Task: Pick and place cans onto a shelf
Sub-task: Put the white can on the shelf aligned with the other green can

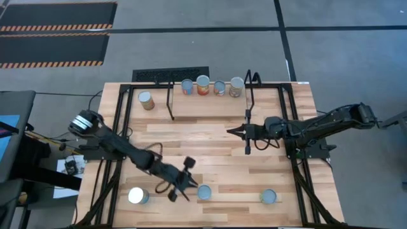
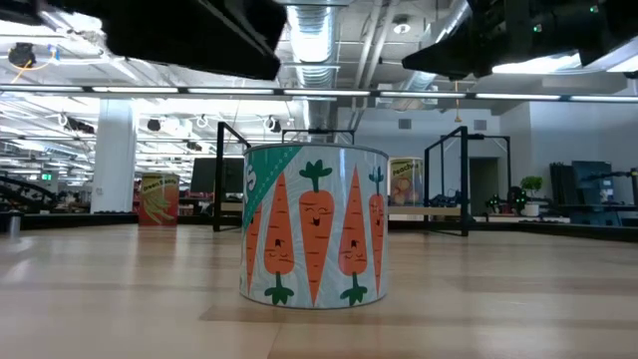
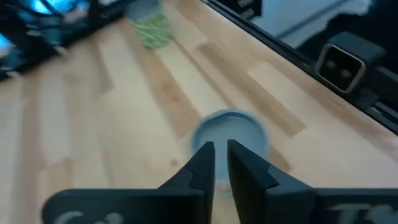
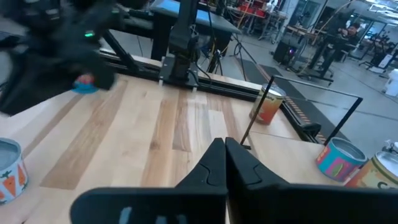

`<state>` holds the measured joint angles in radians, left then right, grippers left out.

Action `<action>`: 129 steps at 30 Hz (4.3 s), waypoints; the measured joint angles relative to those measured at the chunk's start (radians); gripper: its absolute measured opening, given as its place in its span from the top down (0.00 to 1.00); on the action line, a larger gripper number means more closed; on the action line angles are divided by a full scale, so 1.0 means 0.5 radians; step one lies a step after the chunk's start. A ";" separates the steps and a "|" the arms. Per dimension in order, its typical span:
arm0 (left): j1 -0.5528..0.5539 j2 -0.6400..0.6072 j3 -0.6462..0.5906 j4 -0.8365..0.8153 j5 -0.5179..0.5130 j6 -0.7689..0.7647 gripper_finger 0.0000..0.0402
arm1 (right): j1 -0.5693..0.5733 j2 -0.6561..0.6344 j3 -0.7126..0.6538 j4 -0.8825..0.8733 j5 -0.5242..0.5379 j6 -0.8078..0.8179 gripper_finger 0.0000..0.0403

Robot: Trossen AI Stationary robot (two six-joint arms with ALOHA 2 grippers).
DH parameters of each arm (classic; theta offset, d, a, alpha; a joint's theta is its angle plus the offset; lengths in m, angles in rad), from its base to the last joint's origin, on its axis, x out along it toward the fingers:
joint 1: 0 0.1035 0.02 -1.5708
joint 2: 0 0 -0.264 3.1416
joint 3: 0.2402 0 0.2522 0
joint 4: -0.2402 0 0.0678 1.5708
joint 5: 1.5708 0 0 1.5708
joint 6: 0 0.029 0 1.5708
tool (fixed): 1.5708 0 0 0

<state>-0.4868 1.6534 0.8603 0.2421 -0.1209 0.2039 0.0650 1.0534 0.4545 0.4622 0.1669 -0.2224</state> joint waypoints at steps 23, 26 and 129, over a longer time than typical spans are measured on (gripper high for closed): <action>-0.112 0.503 0.482 -0.436 -0.095 -0.027 0.74 | 0.001 0.001 0.000 -0.012 0.095 0.083 0.97; -0.112 0.504 0.482 -0.450 -0.204 -0.021 0.81 | 0.000 0.001 0.000 -0.011 0.095 0.083 0.97; 1.666 0.921 1.489 -0.813 0.074 -0.243 0.88 | 0.496 -0.576 0.002 -0.025 0.774 -0.240 0.97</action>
<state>0.3462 2.1139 1.6047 -0.1646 -0.0842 0.0822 0.3130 0.7653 0.4553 0.4496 0.5541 -0.3424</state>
